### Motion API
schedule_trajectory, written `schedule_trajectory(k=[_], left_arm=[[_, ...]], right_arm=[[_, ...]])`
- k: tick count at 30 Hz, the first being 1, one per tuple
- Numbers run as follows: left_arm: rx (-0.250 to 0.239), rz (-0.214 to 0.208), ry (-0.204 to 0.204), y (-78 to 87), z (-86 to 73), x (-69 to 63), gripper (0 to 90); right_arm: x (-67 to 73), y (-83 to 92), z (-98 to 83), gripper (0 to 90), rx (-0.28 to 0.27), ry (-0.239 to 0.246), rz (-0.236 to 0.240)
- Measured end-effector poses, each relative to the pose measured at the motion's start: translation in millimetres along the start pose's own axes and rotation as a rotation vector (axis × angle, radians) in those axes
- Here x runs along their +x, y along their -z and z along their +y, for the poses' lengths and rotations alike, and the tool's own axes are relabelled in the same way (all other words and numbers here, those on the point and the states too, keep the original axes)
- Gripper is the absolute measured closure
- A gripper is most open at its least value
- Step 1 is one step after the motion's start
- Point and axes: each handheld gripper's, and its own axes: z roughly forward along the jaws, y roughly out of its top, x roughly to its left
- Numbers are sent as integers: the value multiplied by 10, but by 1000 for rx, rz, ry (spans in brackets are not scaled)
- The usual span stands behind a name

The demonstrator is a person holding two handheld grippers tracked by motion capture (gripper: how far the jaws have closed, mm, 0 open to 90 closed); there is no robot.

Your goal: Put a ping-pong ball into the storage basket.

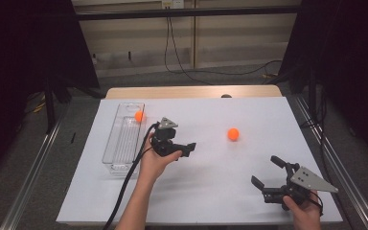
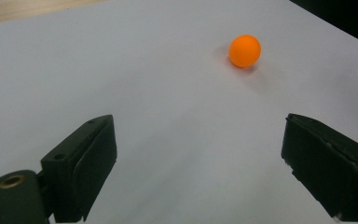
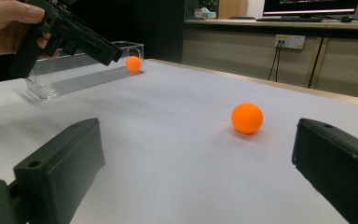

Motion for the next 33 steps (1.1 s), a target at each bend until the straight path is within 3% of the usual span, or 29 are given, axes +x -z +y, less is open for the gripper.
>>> schedule_trajectory(k=[6,33], left_arm=[[1,-9,-19,-52,17,-39,103],[-13,-47,-26,-388,46,-212,98]], right_arm=[[-3,-6,-2,16,2,5,1],[14,0,5,16,0,15,10]])
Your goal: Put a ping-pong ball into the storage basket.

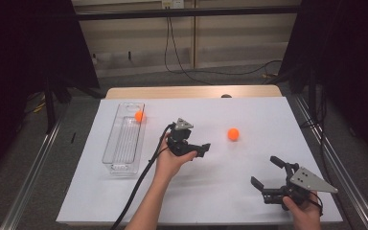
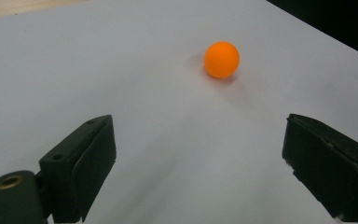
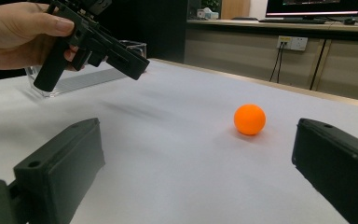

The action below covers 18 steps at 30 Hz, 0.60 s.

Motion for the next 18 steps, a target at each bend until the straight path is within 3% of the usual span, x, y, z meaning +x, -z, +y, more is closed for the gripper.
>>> schedule_trajectory(k=[18], left_arm=[[3,-8,-20,-211,34,-116,98]], right_arm=[[11,-1,1,16,0,-2,0]])
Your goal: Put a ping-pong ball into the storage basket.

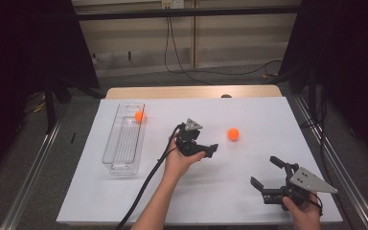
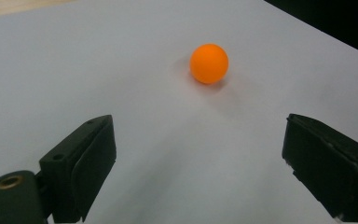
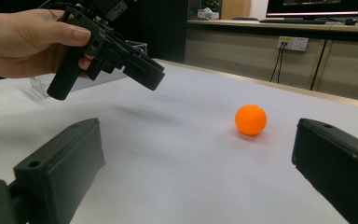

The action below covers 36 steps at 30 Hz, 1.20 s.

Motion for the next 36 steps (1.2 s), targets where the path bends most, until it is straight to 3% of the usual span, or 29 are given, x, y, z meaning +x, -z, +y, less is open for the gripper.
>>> schedule_trajectory(k=[24,36], left_arm=[[3,-12,-3,-124,46,-80,98],[-5,-6,6,-283,37,-111,100]], right_arm=[[-1,9,0,16,3,4,-3],[-4,6,3,16,0,1,1]])
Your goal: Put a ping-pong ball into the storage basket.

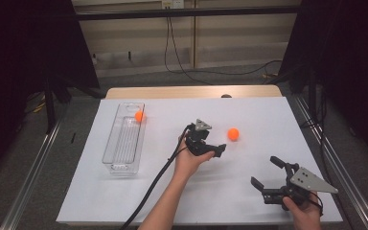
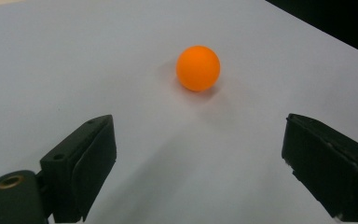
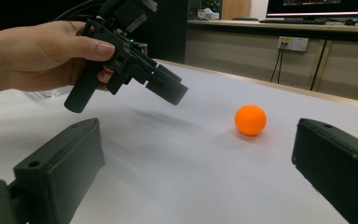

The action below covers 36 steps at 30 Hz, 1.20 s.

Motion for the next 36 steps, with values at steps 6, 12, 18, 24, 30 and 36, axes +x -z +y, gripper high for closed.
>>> schedule_trajectory(k=[6,12,18,24,30,36], left_arm=[[-10,13,-4,-31,29,-8,102],[-22,16,3,-70,53,-15,102],[-33,15,4,-126,66,-24,102],[-33,16,1,-200,67,-36,103],[-27,17,-7,-264,72,-48,102],[-42,24,-13,-306,114,-66,102]], right_arm=[[-6,9,-1,16,-1,0,-1],[-6,13,5,16,-6,-4,0],[-5,13,6,16,-6,-3,1],[-7,16,7,16,-7,-1,2],[-14,20,7,16,-8,-2,-1],[-13,21,8,16,-10,-3,1]])
